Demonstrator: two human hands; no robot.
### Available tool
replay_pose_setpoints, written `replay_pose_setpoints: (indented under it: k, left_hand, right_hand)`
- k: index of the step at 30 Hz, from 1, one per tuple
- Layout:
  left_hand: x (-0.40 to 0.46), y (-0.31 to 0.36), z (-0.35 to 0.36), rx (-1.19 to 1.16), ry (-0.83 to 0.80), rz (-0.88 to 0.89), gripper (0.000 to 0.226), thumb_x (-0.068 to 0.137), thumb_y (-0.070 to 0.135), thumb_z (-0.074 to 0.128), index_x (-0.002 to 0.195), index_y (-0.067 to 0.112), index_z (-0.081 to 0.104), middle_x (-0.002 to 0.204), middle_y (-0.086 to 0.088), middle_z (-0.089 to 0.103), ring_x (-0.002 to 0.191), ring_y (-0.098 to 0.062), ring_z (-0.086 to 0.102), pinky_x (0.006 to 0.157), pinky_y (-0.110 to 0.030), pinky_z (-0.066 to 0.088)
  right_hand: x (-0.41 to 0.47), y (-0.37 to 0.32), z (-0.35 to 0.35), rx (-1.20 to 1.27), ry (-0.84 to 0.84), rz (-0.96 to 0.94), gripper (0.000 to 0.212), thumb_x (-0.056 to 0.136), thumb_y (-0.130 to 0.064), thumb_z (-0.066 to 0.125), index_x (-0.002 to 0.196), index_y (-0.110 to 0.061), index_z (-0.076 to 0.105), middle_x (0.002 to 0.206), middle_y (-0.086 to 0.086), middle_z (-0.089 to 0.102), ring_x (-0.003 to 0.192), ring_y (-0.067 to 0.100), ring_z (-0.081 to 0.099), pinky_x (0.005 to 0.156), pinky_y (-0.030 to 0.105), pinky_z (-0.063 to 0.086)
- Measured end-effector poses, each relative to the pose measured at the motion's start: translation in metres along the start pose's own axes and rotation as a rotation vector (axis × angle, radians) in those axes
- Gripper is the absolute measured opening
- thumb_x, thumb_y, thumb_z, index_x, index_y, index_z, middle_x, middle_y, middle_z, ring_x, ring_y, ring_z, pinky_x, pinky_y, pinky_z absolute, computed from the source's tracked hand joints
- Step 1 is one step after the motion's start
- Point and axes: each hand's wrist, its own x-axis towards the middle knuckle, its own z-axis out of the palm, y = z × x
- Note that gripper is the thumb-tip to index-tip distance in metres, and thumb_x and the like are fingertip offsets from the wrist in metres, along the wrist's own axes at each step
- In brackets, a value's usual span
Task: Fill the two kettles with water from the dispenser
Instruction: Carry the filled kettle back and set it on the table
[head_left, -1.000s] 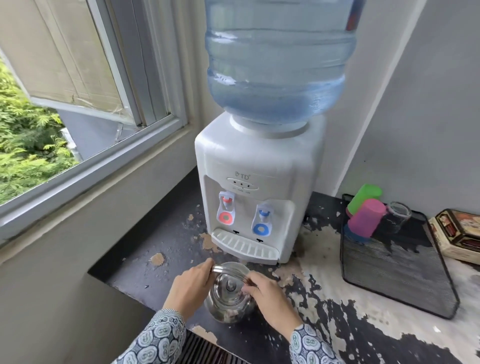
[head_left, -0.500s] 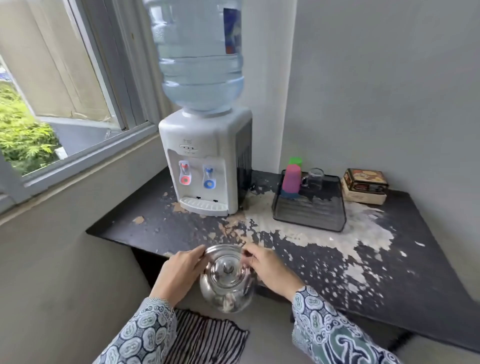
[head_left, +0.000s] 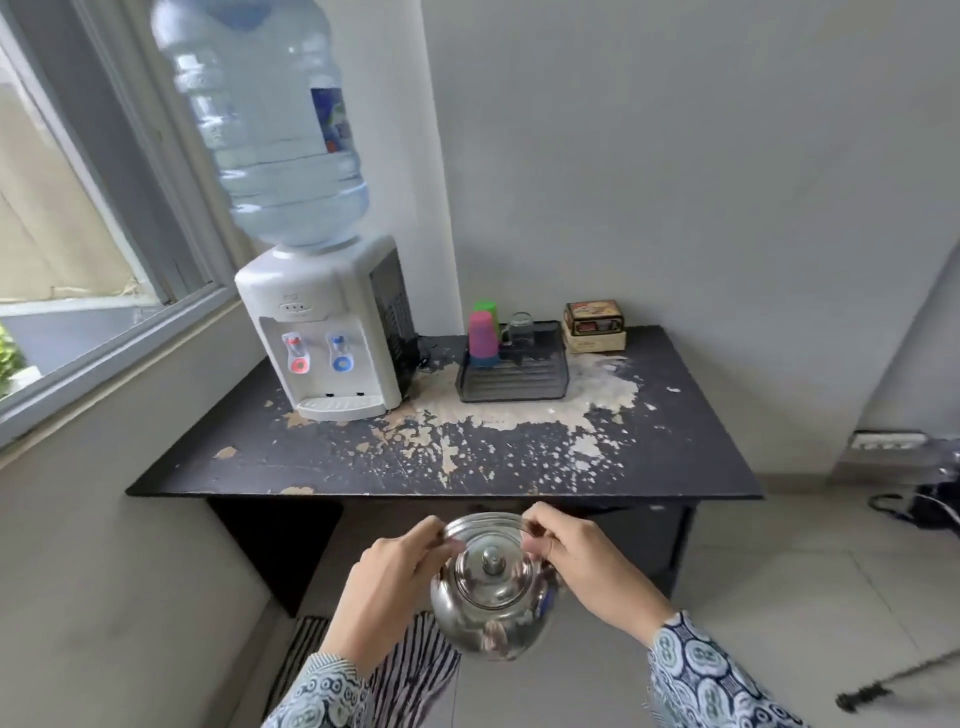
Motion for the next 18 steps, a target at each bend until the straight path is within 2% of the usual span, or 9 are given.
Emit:
replay_pose_setpoints:
  k: [3,7,11,15,18]
  left_hand:
    - [-0.029,0.033,0.015,-0.044,-0.017,0.032,0.015,0.090,0.030,0.054,0.079,0.020,0.051,0.070,0.003,0.067,0.070,-0.031,0.062,0.060,-0.039,0.046]
    - [-0.064,0.080,0.041,-0.090,-0.036,0.101,0.021,0.089,0.030,0.054,0.071,0.035,0.044,0.078,0.008,0.073,0.071,-0.021,0.065,0.067,-0.040,0.050]
    - [-0.094,0.133,0.072,-0.126,-0.089,0.209,0.011,0.090,0.035,0.053,0.081,0.029,0.051,0.077,0.009,0.073,0.070,-0.017,0.067,0.066,-0.041,0.054]
    - [-0.118,0.194,0.102,-0.153,-0.153,0.351,0.016,0.089,0.039,0.051,0.081,0.025,0.051,0.069,0.005,0.069,0.064,-0.022,0.063,0.063,-0.041,0.052]
    - [-0.139,0.253,0.131,-0.187,-0.235,0.461,0.022,0.090,0.040,0.049,0.077,0.023,0.049,0.064,0.003,0.064,0.061,-0.027,0.057,0.063,-0.043,0.050]
  right_hand:
    - [-0.056,-0.005,-0.015,-0.035,0.077,0.056,0.025,0.093,-0.032,0.049,0.074,-0.044,0.039,0.070,-0.014,0.053,0.065,0.007,0.051,0.069,0.039,0.048]
    - [-0.130,-0.008,-0.041,-0.039,0.199,0.082,0.021,0.093,-0.030,0.050,0.077,-0.040,0.041,0.066,-0.018,0.053,0.065,0.004,0.050,0.070,0.040,0.047]
    - [-0.210,-0.012,-0.072,-0.059,0.324,0.148,0.011,0.093,-0.030,0.050,0.084,-0.034,0.045,0.066,-0.017,0.053,0.064,0.003,0.050,0.070,0.039,0.048]
    - [-0.284,-0.015,-0.103,-0.089,0.444,0.231,0.006,0.093,-0.031,0.048,0.087,-0.030,0.045,0.070,-0.017,0.052,0.073,0.016,0.057,0.073,0.046,0.049]
    - [-0.351,-0.013,-0.136,-0.116,0.550,0.303,0.007,0.093,-0.031,0.048,0.086,-0.030,0.045,0.068,-0.017,0.052,0.071,0.013,0.056,0.073,0.048,0.050]
